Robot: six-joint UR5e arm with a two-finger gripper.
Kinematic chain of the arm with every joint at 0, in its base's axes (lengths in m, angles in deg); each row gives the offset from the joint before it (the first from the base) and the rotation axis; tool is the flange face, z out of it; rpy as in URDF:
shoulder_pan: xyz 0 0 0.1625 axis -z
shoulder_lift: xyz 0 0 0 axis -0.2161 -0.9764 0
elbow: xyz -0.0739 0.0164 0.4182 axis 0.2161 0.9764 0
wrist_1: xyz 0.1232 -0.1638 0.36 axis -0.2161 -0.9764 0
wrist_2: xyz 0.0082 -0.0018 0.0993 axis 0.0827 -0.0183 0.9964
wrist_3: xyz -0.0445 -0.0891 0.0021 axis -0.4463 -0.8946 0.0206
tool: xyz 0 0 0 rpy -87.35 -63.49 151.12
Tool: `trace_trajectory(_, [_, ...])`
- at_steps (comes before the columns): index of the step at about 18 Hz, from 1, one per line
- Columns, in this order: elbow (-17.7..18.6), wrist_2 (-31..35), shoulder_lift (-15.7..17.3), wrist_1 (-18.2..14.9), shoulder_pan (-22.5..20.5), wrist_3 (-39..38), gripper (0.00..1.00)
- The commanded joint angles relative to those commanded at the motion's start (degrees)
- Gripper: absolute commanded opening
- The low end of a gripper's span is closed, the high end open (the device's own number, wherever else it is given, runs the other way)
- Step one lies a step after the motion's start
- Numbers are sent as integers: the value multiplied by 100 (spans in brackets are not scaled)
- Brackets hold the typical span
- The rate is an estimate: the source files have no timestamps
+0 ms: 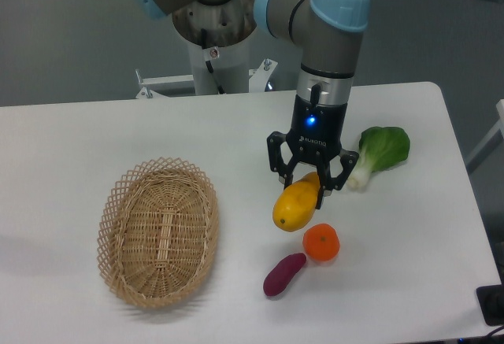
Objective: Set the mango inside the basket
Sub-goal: 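Carry the grasped yellow mango with the gripper toward the wicker basket, then lower the mango into the basket and open the gripper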
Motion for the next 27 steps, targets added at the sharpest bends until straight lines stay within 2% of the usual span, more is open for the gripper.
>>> trace_trajectory(4, [61,26,18,-9,17,-26,51])
trace_trajectory(10, [149,359,79,-18,359,-255,51])
trace_trajectory(15, [228,1387,0,-18,1106,-500,51])
trace_trajectory(19, [281,1941,-333,-9,1660,-1193,51])
trace_trajectory(24, [281,2407,-676,53,2337,-1713,51])
trace_trajectory(27, [281,2619,-843,79,2653,-1644,51])
